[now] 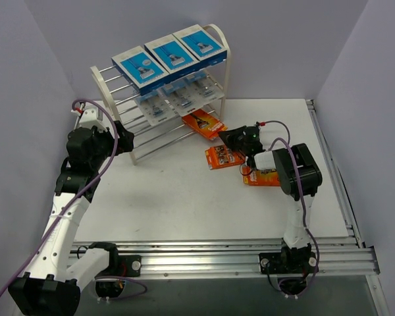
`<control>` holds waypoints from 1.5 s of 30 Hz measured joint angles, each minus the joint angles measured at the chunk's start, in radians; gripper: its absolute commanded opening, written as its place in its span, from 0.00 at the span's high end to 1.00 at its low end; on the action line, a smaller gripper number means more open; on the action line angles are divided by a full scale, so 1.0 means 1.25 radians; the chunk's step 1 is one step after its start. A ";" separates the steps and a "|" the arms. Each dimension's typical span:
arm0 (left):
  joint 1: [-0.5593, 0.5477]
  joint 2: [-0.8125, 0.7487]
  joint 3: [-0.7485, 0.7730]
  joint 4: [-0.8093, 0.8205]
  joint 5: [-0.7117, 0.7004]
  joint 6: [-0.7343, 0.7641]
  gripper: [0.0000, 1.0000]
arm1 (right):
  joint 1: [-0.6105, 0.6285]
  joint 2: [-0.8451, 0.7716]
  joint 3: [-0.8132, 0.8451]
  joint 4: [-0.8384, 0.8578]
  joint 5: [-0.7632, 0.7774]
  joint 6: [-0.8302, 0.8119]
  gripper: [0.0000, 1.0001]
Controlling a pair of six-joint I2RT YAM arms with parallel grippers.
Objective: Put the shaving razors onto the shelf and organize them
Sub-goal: Place the shaving razor onto shelf
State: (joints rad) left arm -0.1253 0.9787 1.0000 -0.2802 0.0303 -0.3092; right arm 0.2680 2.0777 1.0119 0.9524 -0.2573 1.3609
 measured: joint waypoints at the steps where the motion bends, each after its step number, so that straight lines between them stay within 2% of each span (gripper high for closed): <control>1: 0.000 0.000 0.000 0.000 0.000 0.000 0.06 | 0.002 0.001 0.006 0.000 0.003 0.002 1.00; 14: -0.008 0.000 -0.001 0.000 0.000 0.000 0.06 | 0.020 0.060 0.062 -0.008 0.027 0.027 1.00; 45: -0.041 0.005 -0.001 0.000 0.000 0.005 0.06 | 0.054 0.099 0.168 -0.042 0.115 0.078 1.00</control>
State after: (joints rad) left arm -0.1761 0.9844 0.9989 -0.2802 0.0303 -0.3035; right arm 0.3355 2.2009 1.2221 0.9005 -0.1131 1.4586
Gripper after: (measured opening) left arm 0.941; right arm 0.016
